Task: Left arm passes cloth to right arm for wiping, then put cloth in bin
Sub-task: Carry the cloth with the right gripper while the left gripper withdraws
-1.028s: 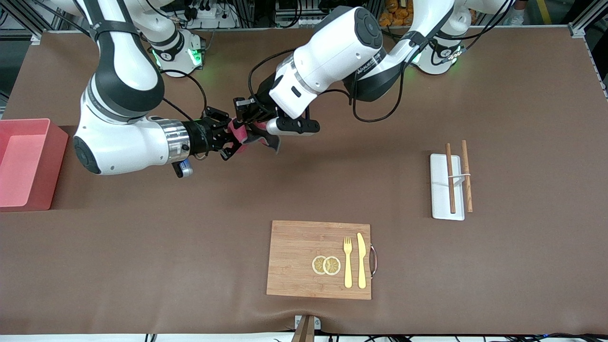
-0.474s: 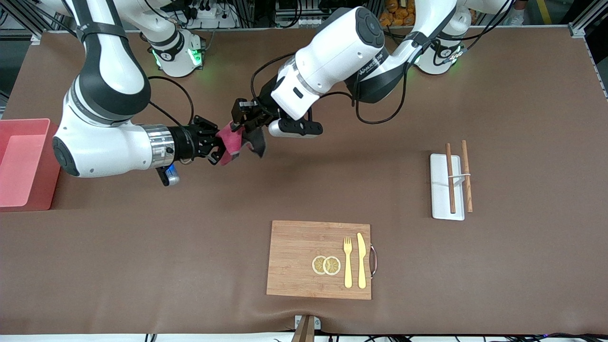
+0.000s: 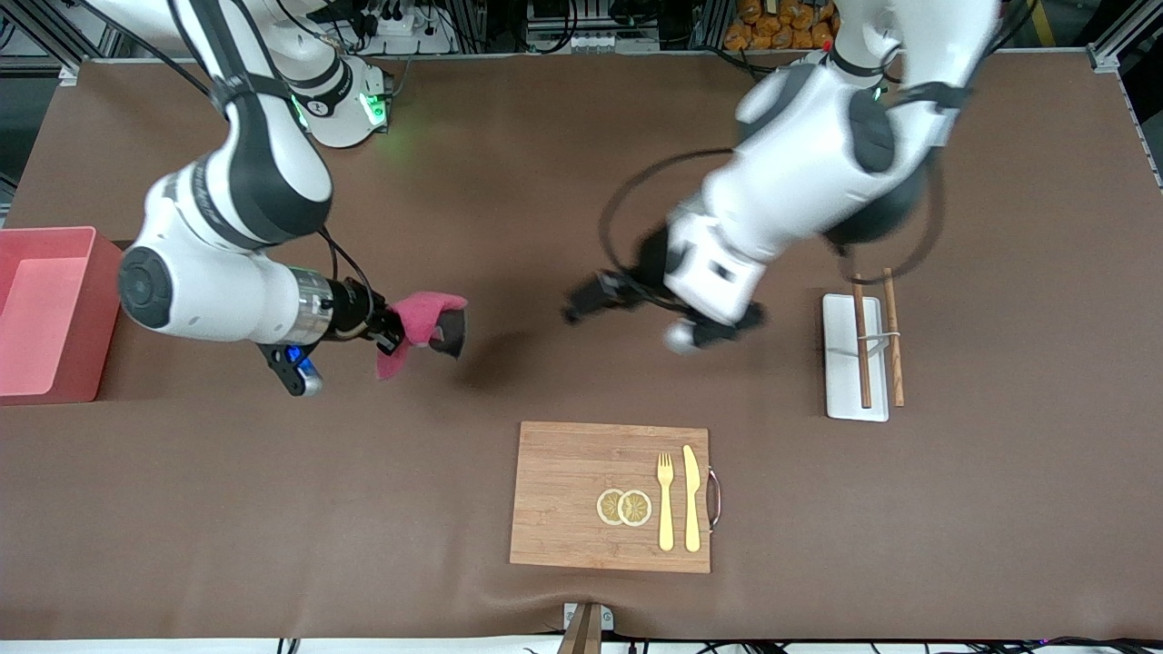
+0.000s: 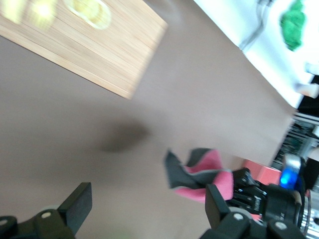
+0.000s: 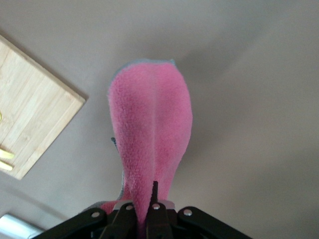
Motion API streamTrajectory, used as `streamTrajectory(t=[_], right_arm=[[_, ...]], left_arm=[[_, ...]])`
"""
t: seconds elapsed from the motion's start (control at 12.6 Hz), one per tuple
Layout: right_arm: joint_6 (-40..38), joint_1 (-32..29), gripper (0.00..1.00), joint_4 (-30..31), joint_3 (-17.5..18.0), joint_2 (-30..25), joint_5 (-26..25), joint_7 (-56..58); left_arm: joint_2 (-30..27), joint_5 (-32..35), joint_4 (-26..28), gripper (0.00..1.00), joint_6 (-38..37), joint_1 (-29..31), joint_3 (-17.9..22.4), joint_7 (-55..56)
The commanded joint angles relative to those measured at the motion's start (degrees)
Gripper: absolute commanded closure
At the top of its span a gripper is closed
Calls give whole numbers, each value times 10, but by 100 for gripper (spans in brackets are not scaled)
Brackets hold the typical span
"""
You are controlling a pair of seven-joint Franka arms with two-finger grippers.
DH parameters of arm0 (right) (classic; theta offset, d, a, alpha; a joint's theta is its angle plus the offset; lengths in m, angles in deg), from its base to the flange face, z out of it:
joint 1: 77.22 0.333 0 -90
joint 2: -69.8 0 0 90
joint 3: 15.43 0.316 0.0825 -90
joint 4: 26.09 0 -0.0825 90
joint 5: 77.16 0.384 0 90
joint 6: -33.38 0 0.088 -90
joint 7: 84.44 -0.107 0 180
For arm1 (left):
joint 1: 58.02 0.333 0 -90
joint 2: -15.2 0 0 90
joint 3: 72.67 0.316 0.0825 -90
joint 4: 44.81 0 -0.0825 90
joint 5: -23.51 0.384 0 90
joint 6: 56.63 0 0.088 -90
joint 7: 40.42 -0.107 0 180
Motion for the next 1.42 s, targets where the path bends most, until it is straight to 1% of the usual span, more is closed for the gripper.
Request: streamTrajectory(t=[0.0, 0.08, 0.16, 0.24, 0.32, 0.4, 0.55, 0.63, 0.79, 0.87, 0.95, 1.03, 1.11, 1.19, 1.27, 1.34], right_arm=[[80, 10, 100, 65, 2, 17, -14, 45], [112, 11, 100, 95, 1, 21, -14, 74], [148, 10, 100, 127, 1, 21, -15, 93], [169, 5, 100, 152, 1, 20, -15, 125], [167, -13, 100, 162, -2, 18, -16, 162], [164, -50, 100, 173, -1, 16, -19, 213], [160, -112, 100, 183, -5, 15, -23, 335], [158, -151, 100, 182, -5, 17, -40, 394], [158, -214, 100, 177, -5, 17, -128, 493], [156, -251, 100, 172, -5, 15, -171, 543], [150, -279, 100, 157, -5, 15, -197, 610], [149, -310, 100, 141, -5, 15, -208, 680], [149, -340, 100, 119, -5, 15, -219, 750], [145, -358, 100, 97, -6, 16, -246, 805], [143, -367, 100, 79, -5, 16, -281, 820], [135, -368, 100, 68, -5, 16, -308, 820]], left_arm=[[-32, 51, 22, 0, -87, 67, -6, -36], [-32, 56, 21, 0, -113, 100, -8, -57], [-38, 57, 22, 0, -143, 130, -9, -98], [-41, 57, 22, 0, -176, 157, -9, -147], [-46, 58, 22, 0, -202, 186, -9, -197], [-54, 68, 23, 0, -213, 202, -9, -228], [-67, 142, 23, 0, -238, 203, -10, -259], [-72, 164, 23, 0, -254, 204, -11, -270], [-91, 167, 25, 0, -270, 212, -6, -304], [-97, 171, 25, 0, -284, 227, -6, -324], [-108, 179, 24, 0, -297, 237, -5, -352], [-117, 187, 26, 0, -302, 239, 7, -383], [-135, 188, 27, 0, -317, 219, 47, -411], [-153, 188, 32, 0, -330, 176, 98, -439], [-173, 188, 40, 0, -347, 136, 148, -464], [-192, 187, 52, 0, -356, 106, 189, -490]])
